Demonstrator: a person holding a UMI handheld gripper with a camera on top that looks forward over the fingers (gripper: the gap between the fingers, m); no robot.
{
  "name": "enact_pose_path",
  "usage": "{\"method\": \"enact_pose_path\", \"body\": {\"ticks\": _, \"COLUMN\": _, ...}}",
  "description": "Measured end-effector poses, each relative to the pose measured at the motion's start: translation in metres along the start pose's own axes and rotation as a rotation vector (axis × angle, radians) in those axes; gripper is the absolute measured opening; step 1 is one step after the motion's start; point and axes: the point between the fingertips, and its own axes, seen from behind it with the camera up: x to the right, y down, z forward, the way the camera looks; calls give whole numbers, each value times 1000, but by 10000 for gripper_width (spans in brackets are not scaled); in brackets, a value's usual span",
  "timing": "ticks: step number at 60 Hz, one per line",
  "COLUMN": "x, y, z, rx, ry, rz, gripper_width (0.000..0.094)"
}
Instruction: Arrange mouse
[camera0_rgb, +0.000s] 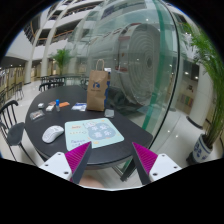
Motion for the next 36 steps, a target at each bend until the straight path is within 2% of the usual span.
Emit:
{"method": "enact_pose_path", "body": {"ticks": 7, "x": -32, "y": 4, "z": 5, "rx": -14, "ry": -57, "rz": 36, "gripper_width": 829}}
{"method": "enact_pose_path", "body": {"ticks": 16, "x": -125, "y": 11, "z": 27, "rx": -8, "ry": -150, "rz": 73, "gripper_width": 820}}
{"method": "enact_pose_path", "body": {"ticks": 28, "x": -241, "y": 26, "z": 57, "rx": -39, "ry": -268, "rz": -32, "gripper_width": 827}}
{"method": "enact_pose_path", "body": {"ticks": 36, "x": -279, "y": 31, "z": 83, "rx": -89, "ry": -299, "rz": 4, "gripper_width": 827}}
